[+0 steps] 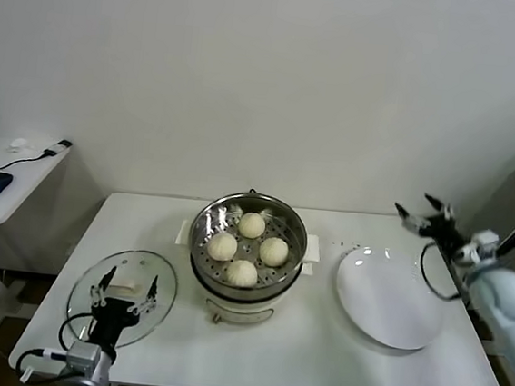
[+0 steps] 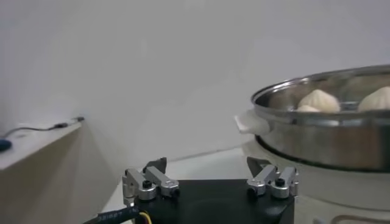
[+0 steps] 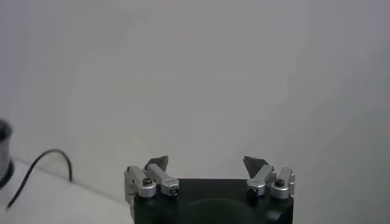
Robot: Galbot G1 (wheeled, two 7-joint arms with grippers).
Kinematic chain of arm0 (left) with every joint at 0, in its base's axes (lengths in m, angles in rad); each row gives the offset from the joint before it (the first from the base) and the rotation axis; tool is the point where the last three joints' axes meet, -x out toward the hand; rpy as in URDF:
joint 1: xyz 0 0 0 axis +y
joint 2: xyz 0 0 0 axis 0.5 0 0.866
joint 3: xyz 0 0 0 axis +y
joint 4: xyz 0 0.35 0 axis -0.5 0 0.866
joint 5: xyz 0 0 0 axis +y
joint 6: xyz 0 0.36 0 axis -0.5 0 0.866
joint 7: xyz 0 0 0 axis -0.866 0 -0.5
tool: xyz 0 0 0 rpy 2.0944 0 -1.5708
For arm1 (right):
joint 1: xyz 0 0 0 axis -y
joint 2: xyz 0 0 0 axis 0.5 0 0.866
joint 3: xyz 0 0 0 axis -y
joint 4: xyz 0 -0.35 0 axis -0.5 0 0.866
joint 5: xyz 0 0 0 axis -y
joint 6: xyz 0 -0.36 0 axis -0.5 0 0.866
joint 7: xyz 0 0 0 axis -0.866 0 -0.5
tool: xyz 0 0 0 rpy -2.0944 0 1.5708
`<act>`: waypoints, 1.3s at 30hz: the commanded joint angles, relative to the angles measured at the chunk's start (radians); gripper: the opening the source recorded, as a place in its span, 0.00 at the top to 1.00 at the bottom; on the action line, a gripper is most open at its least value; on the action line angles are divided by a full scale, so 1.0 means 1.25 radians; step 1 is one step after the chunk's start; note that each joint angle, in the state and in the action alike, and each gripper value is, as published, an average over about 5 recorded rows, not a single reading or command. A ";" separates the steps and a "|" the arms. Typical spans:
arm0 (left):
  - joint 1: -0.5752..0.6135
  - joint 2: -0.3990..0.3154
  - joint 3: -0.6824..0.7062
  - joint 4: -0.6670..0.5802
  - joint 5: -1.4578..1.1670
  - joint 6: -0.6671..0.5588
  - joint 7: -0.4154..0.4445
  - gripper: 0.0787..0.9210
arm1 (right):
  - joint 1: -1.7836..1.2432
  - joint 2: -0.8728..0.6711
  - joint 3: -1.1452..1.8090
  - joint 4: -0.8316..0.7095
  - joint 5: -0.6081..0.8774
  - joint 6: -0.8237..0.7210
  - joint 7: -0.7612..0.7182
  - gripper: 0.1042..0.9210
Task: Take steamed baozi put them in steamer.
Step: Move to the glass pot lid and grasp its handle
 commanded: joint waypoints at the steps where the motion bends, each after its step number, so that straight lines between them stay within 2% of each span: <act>1: -0.007 0.004 0.004 0.012 0.022 -0.012 0.010 0.12 | -0.413 0.219 0.249 0.022 -0.063 0.301 -0.010 0.12; 8: -0.008 0.001 -0.004 0.046 0.122 -0.082 -0.027 0.12 | -0.428 0.306 0.221 0.067 -0.103 0.311 0.006 0.12; 14: -0.001 0.013 -0.012 0.066 0.235 -0.128 -0.079 0.12 | -0.438 0.351 0.207 0.104 -0.188 0.245 0.056 0.12; 19: 0.002 0.048 -0.015 0.106 0.554 -0.155 -0.219 0.12 | -0.437 0.367 0.201 0.139 -0.199 0.181 0.089 0.12; 23: 0.014 0.103 -0.020 0.176 0.837 -0.163 -0.250 0.12 | -0.436 0.370 0.206 0.149 -0.201 0.157 0.093 0.12; 26: 0.013 0.133 -0.018 0.237 0.953 -0.141 -0.269 0.12 | -0.435 0.372 0.210 0.151 -0.201 0.149 0.096 0.12; 31: -0.024 0.136 -0.025 0.346 1.019 -0.106 -0.312 0.12 | -0.433 0.381 0.215 0.160 -0.201 0.137 0.102 0.12; 39: -0.078 0.133 -0.015 0.441 1.006 -0.101 -0.337 0.12 | -0.435 0.393 0.221 0.168 -0.213 0.130 0.107 0.12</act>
